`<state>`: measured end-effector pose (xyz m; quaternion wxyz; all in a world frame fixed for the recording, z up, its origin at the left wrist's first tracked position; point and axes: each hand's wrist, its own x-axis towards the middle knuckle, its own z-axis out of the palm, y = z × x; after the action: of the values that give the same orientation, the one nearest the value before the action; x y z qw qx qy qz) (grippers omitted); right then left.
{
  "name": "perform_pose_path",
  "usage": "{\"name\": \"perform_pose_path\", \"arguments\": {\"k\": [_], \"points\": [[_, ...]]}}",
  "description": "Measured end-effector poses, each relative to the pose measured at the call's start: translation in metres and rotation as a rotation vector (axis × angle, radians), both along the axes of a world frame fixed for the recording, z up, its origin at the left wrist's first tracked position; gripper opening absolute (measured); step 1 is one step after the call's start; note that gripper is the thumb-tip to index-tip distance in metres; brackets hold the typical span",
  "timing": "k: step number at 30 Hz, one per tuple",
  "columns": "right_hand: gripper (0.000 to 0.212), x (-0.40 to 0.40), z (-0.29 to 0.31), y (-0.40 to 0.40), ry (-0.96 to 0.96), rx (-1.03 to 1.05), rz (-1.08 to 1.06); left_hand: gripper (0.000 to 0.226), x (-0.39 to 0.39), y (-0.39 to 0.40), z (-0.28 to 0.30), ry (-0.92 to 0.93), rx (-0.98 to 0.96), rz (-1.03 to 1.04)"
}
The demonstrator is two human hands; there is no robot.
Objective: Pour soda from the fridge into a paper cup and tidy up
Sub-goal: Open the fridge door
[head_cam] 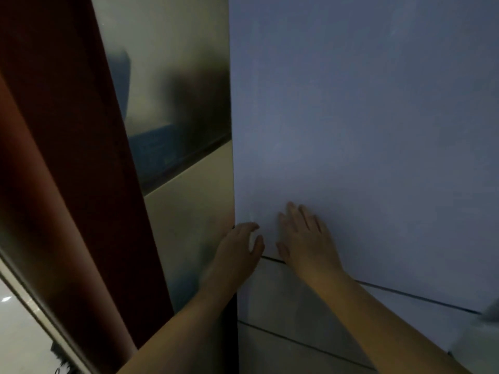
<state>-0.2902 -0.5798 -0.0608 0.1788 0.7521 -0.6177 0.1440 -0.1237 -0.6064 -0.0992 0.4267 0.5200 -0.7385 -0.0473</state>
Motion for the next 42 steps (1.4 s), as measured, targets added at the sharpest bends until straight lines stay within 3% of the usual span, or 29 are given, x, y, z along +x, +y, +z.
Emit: {"name": "perform_pose_path", "arguments": {"k": [4,8,12,15,30,35,38,42], "points": [[0.066,-0.005,-0.009,-0.002,0.003,-0.059,0.021,0.019,-0.006,-0.015,-0.007,0.516,0.175,0.097],[0.067,-0.008,-0.016,-0.006,0.037,-0.086,0.037,0.032,-0.006,-0.031,-0.006,0.780,0.314,0.115],[0.069,-0.012,-0.022,-0.008,0.055,-0.087,0.030,0.055,-0.004,-0.048,-0.023,0.600,0.464,0.066],[0.070,-0.013,-0.025,-0.008,0.060,-0.096,0.023,0.064,-0.005,-0.051,-0.022,0.607,0.505,0.083],[0.078,-0.006,-0.033,-0.001,-0.020,-0.085,-0.014,0.058,0.007,-0.044,-0.011,0.490,0.528,0.064],[0.086,0.017,-0.039,0.026,-0.053,-0.084,-0.052,0.072,0.023,-0.016,-0.023,0.519,0.496,0.062],[0.087,0.036,-0.039,0.046,-0.091,-0.078,-0.096,0.063,0.030,0.007,-0.023,0.568,0.502,0.012],[0.082,0.072,-0.033,0.078,-0.143,-0.069,-0.169,0.069,0.042,0.039,-0.031,0.572,0.504,0.010]]}}
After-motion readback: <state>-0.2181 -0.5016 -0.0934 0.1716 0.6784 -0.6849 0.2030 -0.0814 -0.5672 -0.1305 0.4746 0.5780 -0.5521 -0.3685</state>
